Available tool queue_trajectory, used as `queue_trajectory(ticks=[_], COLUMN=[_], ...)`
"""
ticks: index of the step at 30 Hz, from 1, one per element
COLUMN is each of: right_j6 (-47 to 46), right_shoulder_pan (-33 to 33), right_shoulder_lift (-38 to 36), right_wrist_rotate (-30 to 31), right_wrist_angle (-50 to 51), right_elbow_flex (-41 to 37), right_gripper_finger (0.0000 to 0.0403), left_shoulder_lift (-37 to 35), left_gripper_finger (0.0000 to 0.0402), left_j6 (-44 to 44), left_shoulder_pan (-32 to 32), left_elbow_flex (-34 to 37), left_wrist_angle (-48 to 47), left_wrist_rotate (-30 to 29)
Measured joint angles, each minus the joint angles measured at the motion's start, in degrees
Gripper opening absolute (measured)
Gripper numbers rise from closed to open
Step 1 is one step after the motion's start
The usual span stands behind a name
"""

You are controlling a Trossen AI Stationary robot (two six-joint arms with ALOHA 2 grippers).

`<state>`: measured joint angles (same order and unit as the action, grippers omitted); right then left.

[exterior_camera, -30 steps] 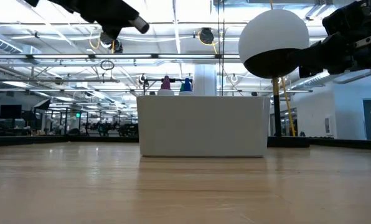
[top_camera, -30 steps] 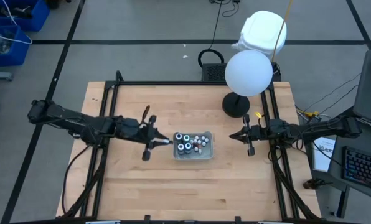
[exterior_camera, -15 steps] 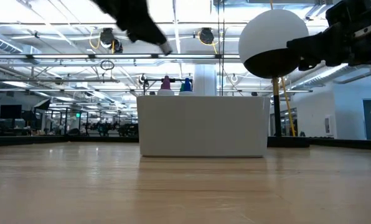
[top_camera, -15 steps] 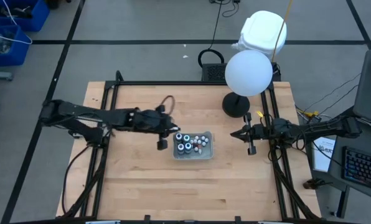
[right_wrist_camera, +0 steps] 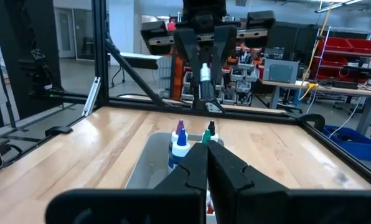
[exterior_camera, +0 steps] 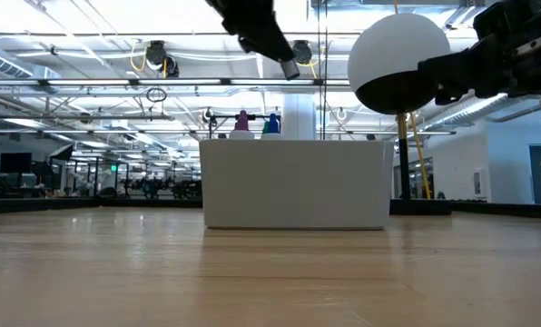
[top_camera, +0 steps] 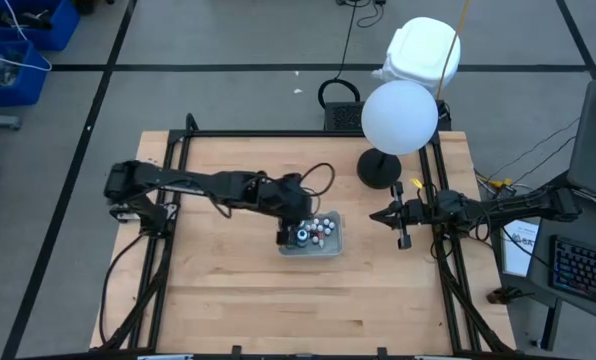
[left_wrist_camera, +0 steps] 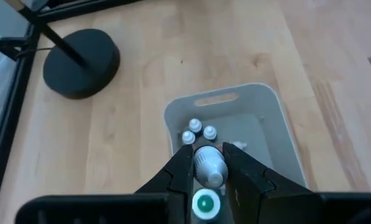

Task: Pick & Place food coloring
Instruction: Put the small blue food coloring bottle into the gray bin

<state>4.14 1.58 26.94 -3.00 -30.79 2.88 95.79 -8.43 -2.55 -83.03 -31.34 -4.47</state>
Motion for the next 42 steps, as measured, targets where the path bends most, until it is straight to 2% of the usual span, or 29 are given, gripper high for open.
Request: queue_trajectory(ticks=[5, 14, 19, 26, 37, 42], right_j6=[0.0, 0.0, 0.0, 0.0, 0.9, 1.0], right_shoulder_pan=[0.0, 0.0, 0.0, 0.0, 0.0, 0.0], right_shoulder_lift=[0.0, 0.0, 0.1, 0.1, 0.1, 0.1], right_wrist_rotate=[0.0, 0.0, -0.1, -0.2, -0.2, -0.1], right_wrist_angle=[-0.3, -0.3, -0.3, -0.3, -0.3, -0.3], right_elbow_flex=[0.0, 0.0, 0.0, 0.0, 0.0, 0.0], right_gripper_finger=[0.0000, 0.0000, 0.0000, 0.0000, 0.0000, 0.0000], left_shoulder_lift=[5.3, 17.7, 23.4, 27.1, 26.9, 27.0], left_gripper_finger=[0.0069, 0.0069, 0.0069, 0.0069, 0.0069, 0.0069], left_j6=[-0.3, -1.7, -2.8, -3.7, -3.7, -2.4], left_shoulder_pan=[0.0, 0.3, 0.2, -0.5, -3.2, -3.2], left_elbow_flex=[-6.2, -19.9, -25.3, -26.0, -22.0, -21.5], left_wrist_angle=[-2.9, -8.8, -9.5, -8.6, -4.0, -3.9], left_wrist_rotate=[0.7, 5.2, 7.5, 6.7, 1.5, 1.4])
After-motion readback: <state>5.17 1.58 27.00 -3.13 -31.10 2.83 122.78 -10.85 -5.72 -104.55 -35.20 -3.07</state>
